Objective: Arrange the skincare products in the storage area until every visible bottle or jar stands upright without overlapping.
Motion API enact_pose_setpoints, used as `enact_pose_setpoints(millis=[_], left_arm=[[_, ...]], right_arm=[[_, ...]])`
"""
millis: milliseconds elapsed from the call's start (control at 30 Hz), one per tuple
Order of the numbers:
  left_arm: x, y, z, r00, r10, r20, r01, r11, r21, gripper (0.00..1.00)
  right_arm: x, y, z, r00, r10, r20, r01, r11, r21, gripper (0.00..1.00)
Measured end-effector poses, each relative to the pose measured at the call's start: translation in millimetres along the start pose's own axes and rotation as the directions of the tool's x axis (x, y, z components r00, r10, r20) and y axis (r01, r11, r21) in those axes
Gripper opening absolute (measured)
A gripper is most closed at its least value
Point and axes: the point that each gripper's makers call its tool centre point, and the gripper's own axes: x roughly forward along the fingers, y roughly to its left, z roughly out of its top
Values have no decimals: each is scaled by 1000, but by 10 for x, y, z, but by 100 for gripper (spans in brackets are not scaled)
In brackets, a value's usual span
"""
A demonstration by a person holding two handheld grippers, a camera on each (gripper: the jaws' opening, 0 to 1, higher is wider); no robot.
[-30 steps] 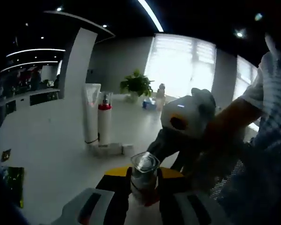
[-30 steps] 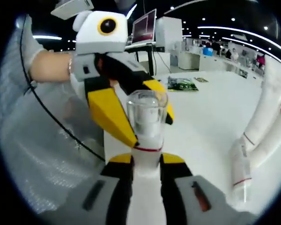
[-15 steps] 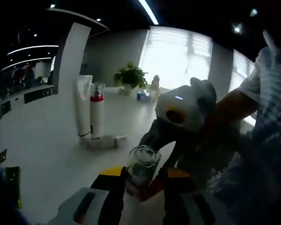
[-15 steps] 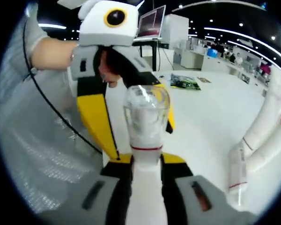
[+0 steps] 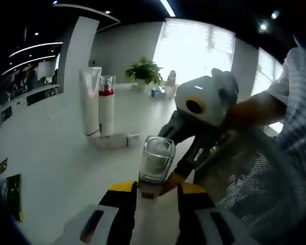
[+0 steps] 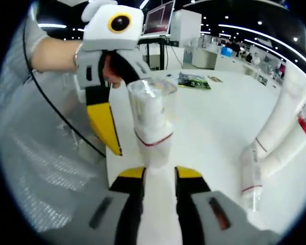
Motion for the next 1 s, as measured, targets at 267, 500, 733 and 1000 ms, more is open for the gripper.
enact_pose_setpoints(millis=[267, 500, 733, 1000], left_arm=[[-9, 38, -78, 999, 13, -33, -14, 1000, -24, 31], [5, 35, -224, 995, 22, -102, -25, 999, -27, 28], [24, 6, -286, 990, 18, -139, -19, 1000, 0, 27], [35, -25, -298, 989, 3, -147, -4, 1000, -3, 27]], right_arm=[[-29, -211, 21, 994, -112, 1, 112, 993, 23, 23], [-137, -241, 101, 992, -121, 30, 119, 991, 60, 23], [-290, -7, 180, 998, -29, 51, 20, 986, 167, 21], [-190, 213, 218, 999, 35, 5, -35, 996, 82, 22]])
